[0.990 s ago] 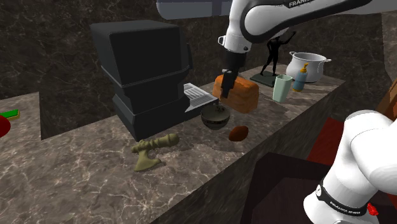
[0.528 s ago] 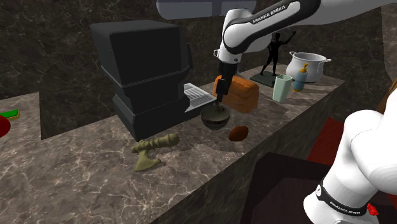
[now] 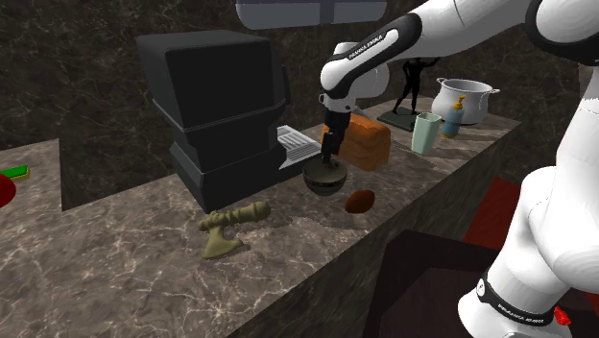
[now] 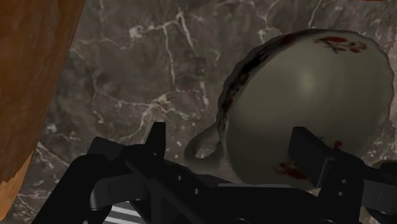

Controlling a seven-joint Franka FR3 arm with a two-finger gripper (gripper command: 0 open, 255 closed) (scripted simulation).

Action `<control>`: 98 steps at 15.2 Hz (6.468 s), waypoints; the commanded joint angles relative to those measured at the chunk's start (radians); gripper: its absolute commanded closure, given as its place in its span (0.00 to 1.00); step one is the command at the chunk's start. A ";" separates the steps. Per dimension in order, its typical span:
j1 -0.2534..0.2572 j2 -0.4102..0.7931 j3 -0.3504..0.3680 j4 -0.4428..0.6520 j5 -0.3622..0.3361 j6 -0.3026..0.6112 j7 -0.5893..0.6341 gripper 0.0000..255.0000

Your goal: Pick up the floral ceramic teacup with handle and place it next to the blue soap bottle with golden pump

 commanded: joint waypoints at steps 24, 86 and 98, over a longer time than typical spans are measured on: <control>0.002 0.028 0.006 -0.018 0.024 0.041 -0.014 1.00; -0.153 -0.202 -0.197 0.382 -0.173 -0.588 -0.207 1.00; -0.315 -0.020 -0.393 0.551 -0.090 -0.667 -0.570 1.00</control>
